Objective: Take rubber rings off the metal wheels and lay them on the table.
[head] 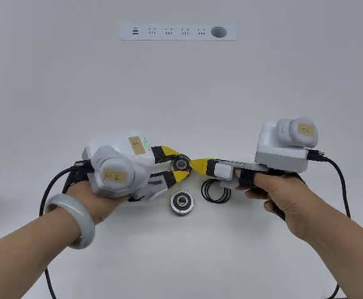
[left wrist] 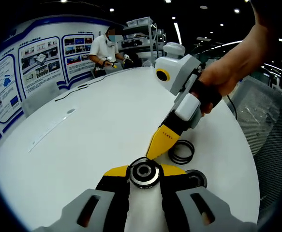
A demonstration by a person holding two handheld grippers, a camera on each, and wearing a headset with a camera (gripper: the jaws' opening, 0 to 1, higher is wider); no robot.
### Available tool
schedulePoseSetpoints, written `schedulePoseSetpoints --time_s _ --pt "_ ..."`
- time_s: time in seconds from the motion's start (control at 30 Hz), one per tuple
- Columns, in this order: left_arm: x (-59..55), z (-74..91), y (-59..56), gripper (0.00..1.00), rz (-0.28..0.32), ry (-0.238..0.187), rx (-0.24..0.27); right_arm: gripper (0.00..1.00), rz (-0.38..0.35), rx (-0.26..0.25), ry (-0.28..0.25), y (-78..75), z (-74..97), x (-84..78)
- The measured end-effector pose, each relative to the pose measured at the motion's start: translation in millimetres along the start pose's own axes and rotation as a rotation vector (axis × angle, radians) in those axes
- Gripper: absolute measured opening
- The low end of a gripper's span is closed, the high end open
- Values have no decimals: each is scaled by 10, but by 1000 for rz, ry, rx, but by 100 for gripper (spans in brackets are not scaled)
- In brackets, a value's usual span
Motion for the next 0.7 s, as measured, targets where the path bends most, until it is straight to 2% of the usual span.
schedulePoseSetpoints --time_s 0.33,0.7 --pt "-98 68 56 40 35 -1 17 2 7 9 -1 12 5 9" --pt "-165 162 73 55 63 -14 36 2 20 40 -15 147 58 12"
Point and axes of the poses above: the centre of the closed fingertips' face, and the gripper's own axes: z roughly backward along the fingers, y roughly to its left, x roughly out of its top, the point moved 7 cm from there along z, roughly backward along the fingers, and after that the axes turned 5 degrees about y, right-handed, at the moved point
